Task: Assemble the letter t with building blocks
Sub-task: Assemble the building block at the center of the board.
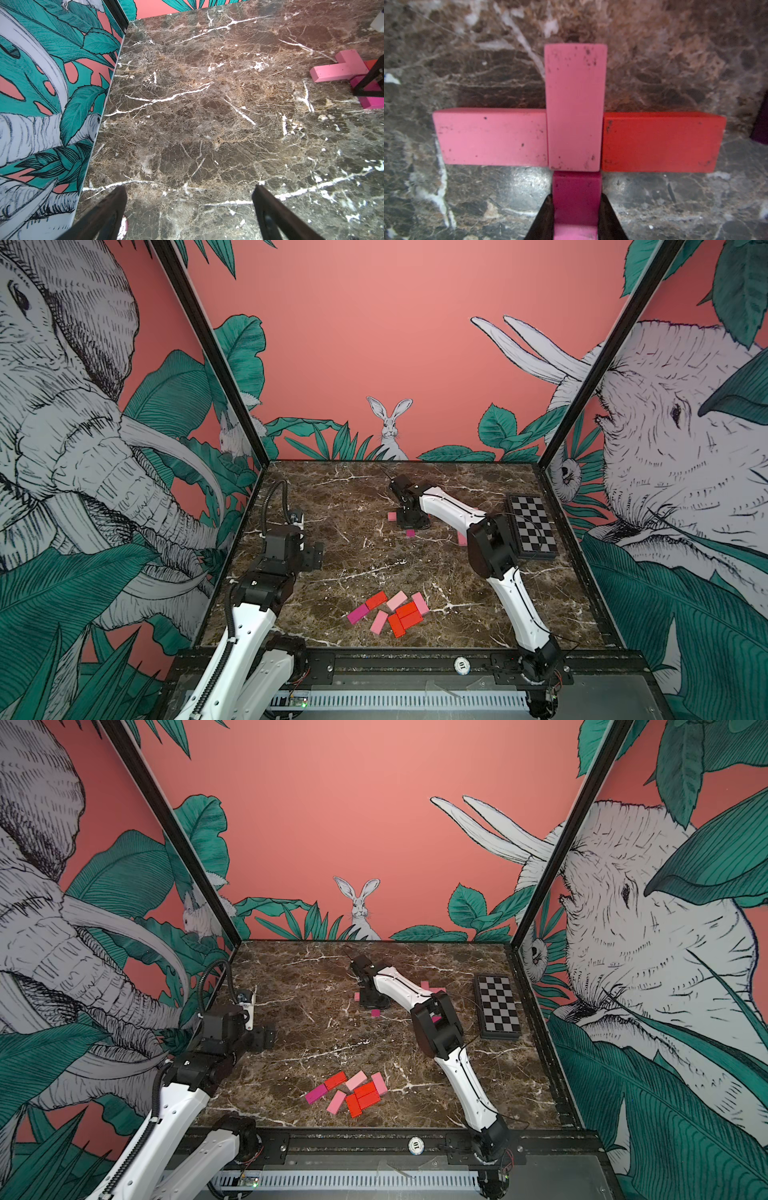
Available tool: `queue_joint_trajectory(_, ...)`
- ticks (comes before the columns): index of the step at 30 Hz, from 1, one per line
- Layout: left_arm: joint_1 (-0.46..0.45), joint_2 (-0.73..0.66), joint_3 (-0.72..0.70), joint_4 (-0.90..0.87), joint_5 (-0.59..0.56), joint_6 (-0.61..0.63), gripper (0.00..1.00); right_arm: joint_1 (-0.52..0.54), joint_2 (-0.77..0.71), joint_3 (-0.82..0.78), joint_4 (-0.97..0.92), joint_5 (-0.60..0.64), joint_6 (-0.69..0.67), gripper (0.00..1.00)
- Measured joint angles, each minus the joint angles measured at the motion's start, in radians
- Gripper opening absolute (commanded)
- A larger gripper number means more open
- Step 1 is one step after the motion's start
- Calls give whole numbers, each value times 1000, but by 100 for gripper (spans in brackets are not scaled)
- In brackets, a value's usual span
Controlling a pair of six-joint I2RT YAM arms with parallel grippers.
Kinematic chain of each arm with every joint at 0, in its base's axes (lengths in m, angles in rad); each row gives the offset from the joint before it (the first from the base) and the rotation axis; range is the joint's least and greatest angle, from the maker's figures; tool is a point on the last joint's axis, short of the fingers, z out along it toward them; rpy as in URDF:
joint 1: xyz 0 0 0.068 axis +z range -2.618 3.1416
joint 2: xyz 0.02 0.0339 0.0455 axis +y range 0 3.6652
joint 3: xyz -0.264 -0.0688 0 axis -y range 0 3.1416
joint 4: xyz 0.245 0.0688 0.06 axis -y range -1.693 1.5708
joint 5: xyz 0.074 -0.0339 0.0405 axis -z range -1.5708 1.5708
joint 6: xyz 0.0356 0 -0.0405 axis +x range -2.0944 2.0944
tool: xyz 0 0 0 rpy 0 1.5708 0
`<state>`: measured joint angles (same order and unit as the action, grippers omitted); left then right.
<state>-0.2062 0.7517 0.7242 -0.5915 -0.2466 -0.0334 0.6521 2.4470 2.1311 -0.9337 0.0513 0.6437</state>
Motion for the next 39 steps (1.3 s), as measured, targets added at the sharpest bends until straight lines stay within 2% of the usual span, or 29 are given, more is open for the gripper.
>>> queue_joint_trajectory(15,0,0,0,0,0,0,97,-2,2,3,-3,-8,-2,20)
queue_joint_trajectory(31,0,0,0,0,0,0,97,-3,4,7,-5,-11,-10,30)
queue_joint_trajectory(39,0,0,0,0,0,0,97,-4,6,8,-2,-12,-20,31)
